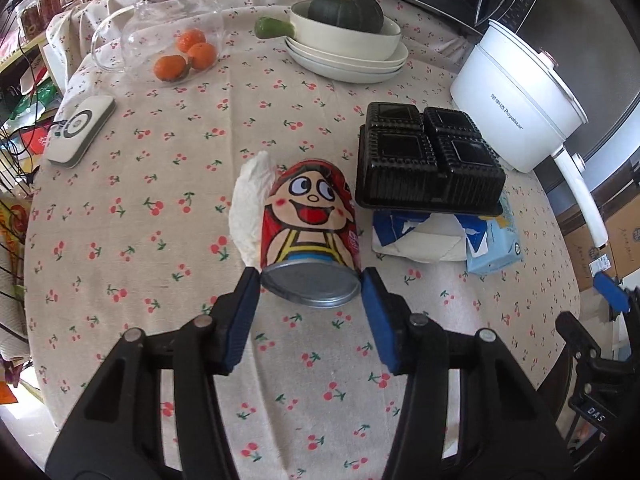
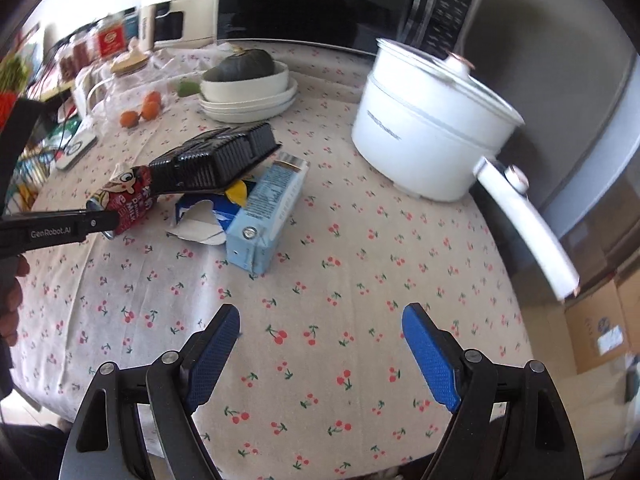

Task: Collect trash
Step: 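Grasp the cartoon-face can with the left gripper, then grasp the black plastic tray with the right gripper while the left holds the can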

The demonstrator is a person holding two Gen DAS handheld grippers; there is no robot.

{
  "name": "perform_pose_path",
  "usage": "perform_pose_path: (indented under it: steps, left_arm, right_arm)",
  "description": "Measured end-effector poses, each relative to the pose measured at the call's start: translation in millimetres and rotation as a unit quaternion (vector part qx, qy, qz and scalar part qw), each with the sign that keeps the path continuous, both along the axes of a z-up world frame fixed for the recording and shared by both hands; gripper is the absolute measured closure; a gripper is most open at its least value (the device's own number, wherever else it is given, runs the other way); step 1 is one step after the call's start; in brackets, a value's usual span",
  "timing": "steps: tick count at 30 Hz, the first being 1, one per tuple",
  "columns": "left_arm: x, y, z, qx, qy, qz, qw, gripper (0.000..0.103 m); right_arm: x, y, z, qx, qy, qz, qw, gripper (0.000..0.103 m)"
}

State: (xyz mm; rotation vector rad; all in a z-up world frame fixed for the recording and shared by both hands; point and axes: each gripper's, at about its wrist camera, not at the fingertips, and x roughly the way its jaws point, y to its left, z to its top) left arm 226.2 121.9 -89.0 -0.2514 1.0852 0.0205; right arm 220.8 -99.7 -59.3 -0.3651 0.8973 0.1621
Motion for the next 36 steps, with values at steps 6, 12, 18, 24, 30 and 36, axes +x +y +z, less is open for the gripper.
perform_pose_path:
  steps: [6,12,18,24,30,36]
  left_arm:
    - [-18,32,9,0.008,-0.004,0.010,0.9999,0.049]
    - [-29,63,15,-0.011,-0.008,0.035,0.9993,0.049]
    - [-36,80,16,-0.031,-0.009,0.050,0.9982,0.050]
    - [-38,82,18,-0.033,-0.011,0.047,0.9983,0.050]
    - [-35,85,15,-0.038,-0.008,0.045,0.9982,0.049]
    - [-32,88,11,-0.041,-0.003,0.048,0.9980,0.049]
  right_arm:
    - [11,65,-5,-0.070,-0.037,0.078,0.994,0.018]
    - [23,102,-23,-0.059,-0.010,0.112,0.992,0.018]
    - [68,89,-10,0.131,0.068,0.065,0.987,0.018]
    - [118,74,-13,0.313,0.151,0.002,0.938,0.022]
    - [143,75,-37,0.310,0.175,-0.058,0.933,0.024]
    - [156,72,-46,0.338,0.186,-0.059,0.921,0.044]
